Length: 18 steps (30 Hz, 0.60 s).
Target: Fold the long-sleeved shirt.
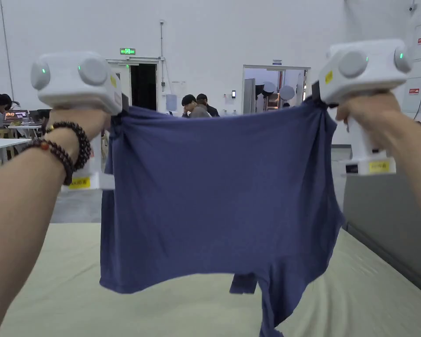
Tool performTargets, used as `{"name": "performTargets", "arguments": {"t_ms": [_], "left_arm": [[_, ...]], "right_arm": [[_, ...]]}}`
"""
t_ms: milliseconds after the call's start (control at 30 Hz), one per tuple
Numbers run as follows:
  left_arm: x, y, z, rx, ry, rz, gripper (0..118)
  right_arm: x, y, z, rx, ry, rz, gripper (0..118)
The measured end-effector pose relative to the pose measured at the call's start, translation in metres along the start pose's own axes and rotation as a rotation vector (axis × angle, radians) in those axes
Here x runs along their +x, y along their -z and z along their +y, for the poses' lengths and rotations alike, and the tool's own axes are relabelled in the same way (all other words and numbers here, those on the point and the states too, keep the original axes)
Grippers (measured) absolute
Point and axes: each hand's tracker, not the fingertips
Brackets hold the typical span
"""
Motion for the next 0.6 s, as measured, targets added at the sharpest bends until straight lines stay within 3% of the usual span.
{"name": "performTargets", "arguments": {"t_ms": [333,600], "left_arm": [[-0.021,0.049,-0.182,-0.278,-0.048,-0.009,4],[-0.039,-0.038,-0.245,-0.252,-0.095,-0.065,4]], "right_arm": [[-0.005,0.028,-0.198,-0.251,0.055,0.082,0],[-0.002,-0.057,-0.263,-0.241,0.013,0.176,0]]}}
